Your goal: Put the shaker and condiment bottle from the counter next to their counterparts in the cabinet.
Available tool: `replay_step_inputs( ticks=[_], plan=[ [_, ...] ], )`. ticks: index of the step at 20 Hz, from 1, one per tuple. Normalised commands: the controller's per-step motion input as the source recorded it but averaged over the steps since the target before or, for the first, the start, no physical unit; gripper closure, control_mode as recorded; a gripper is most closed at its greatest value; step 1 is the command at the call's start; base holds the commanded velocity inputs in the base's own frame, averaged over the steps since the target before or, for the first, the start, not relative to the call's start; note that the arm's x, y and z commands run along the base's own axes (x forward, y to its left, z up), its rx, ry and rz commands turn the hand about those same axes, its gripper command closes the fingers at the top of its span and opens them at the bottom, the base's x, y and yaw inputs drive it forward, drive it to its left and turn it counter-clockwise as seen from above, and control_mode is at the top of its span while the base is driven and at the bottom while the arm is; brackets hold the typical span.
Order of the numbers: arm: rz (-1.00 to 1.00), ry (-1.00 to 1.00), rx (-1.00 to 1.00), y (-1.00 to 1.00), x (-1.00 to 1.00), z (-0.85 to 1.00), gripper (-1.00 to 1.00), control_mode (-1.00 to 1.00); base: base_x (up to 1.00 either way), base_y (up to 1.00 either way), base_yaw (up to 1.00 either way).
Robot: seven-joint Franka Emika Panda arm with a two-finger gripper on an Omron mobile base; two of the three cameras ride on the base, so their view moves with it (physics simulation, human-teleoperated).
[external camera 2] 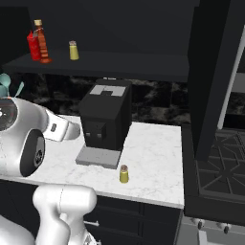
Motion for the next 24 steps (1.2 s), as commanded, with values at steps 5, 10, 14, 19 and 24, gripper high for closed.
replay_step_inputs(
  ticks=[5, 10, 14, 19, 24],
  plan=[
    [0.12, 0.25, 0.01, -0.31, 0.35, 0.0, -1.0, -1.0, 0.0, 0.0, 0.0],
    [0.08, 0.36, -0.09, -0.24, 0.0, -0.08, -1.0, -1.0, 0.0, 0.0, 0.0],
    [0.06, 0.27, -0.08, -0.16, 0.0, -0.01, -1.0, -1.0, 0.0, 0.0, 0.0],
    [0.04, 0.05, 0.0, -0.16, 0.0, -0.08, -1.0, -1.0, 0.0, 0.0, 0.0],
    [0.06, 0.0, -0.02, -0.16, -0.04, -0.4, -1.0, -1.0, 0.0, 0.0, 0.0]
  ],
)
